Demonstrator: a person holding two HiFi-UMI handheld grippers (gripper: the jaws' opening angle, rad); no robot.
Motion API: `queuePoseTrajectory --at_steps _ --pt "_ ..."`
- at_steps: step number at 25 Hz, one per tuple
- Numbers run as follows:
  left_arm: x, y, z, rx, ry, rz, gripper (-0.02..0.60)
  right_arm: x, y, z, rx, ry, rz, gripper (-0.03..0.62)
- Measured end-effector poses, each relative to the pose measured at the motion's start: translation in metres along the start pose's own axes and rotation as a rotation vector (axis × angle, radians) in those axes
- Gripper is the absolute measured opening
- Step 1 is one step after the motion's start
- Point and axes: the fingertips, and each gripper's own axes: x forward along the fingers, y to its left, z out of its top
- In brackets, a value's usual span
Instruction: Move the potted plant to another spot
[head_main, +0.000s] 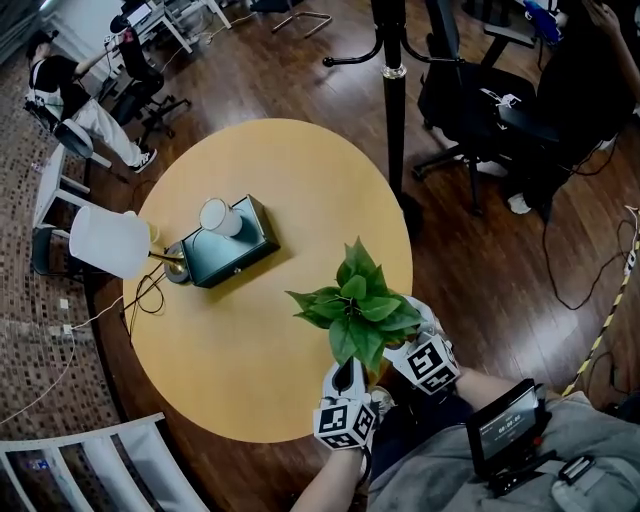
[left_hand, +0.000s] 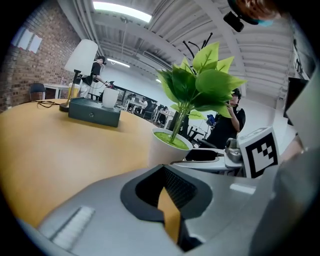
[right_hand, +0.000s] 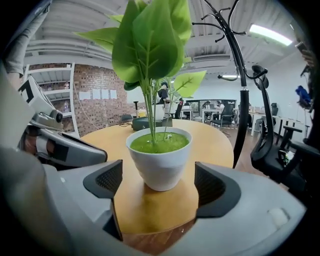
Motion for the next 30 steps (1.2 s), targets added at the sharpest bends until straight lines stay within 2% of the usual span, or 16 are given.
queuePoseTrajectory --at_steps 4,10,30 --pt "0.001 0.007 0.001 0.001 -0.001 0.022 0.002 0.017 -0.002 0.002 -0.043 -0.024 0.026 0.503" --pt "0.002 0.017 0.002 0.008 -0.010 0.050 0.002 0.035 -0.003 0.005 -0.069 -0.046 0.053 0.522" --pt "-0.007 0.014 0.005 0.042 -0.014 0.076 0.002 0.041 -0.002 0.005 -0.088 -0.103 0.087 0.495"
